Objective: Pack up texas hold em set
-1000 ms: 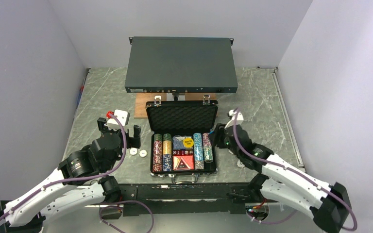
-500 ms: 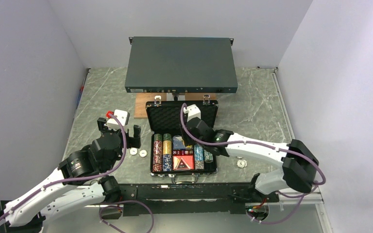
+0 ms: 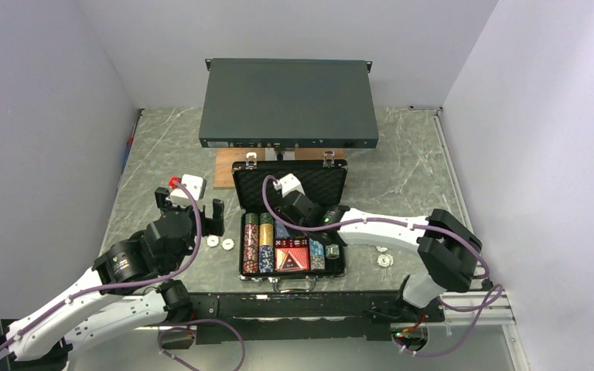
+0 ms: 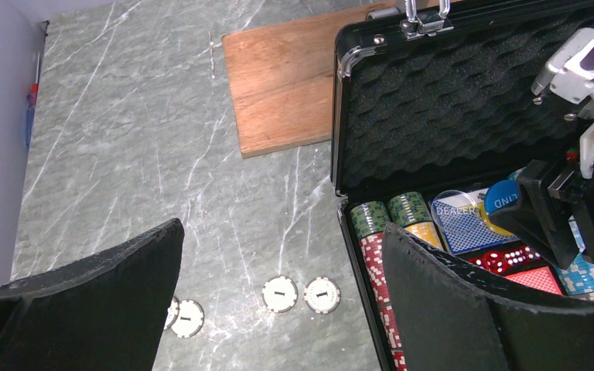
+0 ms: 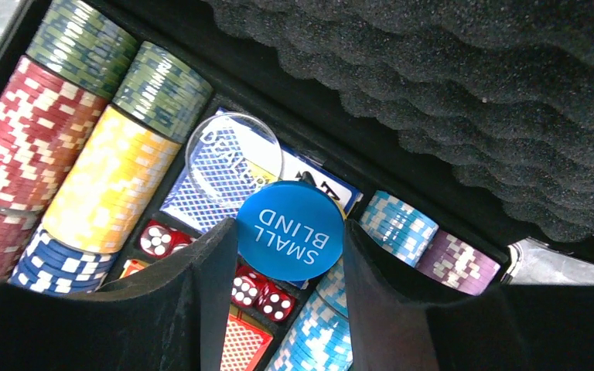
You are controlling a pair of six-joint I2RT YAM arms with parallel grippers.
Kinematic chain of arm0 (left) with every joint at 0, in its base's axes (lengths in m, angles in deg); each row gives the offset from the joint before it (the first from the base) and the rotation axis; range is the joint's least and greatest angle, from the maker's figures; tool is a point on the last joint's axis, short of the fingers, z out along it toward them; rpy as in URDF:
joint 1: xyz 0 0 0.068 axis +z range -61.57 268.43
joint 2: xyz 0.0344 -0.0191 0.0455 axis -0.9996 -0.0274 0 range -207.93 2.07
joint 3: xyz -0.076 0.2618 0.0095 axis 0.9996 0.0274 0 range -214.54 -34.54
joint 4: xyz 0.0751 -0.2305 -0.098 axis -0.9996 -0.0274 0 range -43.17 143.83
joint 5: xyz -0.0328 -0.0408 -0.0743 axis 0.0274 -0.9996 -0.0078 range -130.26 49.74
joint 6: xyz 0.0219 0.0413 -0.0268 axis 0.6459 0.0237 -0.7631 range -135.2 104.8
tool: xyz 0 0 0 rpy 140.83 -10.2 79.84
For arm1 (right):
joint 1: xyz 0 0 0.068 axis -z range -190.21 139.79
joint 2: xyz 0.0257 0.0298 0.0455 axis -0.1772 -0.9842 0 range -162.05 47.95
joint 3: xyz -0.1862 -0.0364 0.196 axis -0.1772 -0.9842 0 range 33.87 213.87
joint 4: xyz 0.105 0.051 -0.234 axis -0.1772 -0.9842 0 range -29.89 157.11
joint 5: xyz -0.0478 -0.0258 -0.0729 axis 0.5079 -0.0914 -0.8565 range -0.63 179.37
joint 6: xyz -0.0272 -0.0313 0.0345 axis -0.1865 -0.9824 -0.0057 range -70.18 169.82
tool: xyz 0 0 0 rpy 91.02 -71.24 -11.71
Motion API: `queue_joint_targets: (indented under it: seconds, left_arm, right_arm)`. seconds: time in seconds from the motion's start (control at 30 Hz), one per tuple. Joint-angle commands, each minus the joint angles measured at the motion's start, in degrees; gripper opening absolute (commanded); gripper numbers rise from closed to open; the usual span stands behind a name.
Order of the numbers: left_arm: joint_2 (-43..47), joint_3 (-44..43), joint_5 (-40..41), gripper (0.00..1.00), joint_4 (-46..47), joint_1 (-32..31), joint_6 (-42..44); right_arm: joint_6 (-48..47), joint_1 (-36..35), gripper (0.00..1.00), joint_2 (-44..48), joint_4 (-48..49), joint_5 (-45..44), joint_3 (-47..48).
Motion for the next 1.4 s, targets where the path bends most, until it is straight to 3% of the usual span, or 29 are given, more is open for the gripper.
queue_joint_targets:
  seconds: [0.0, 0.6, 0.87, 1.03, 1.23, 1.37]
  left_arm:
    - [0.22, -0.48, 1.49, 0.99, -0.06, -0.14, 0.11]
    - [0.02, -0.55, 1.78, 0.99, -0.17, -0.14, 0.07]
    - [0.76, -0.32, 1.99, 0.99, -0.02, -0.14, 0.06]
    - [0.21, -0.48, 2.68, 0.99, -0.35, -0.14, -0.2]
    - [-1.05, -0.26, 2.8, 0.99, -0.35, -0.16, -0.68]
    - [-3.12, -0.26, 1.15, 0.99, -1.18, -0.15, -3.83]
  right_arm:
    - [-1.85, -0.08, 0.35, -1.21, 0.72, -3.29, 2.0]
    - [-1.95, -0.09, 0.52, -2.92, 0.91, -4.01, 1.8]
    - [-2.42, -0.32, 0.68, -1.51, 0.94, -4.72, 1.18]
    - [-2.98, -2.02, 0.71, 6.36, 3.14, -8.51, -0.49]
    - [-1.13, -1.71, 0.71, 22.62, 14.74, -13.73, -14.04]
    - [3.93, 0.54, 0.71, 26.41, 12.1, -14.63, -17.75]
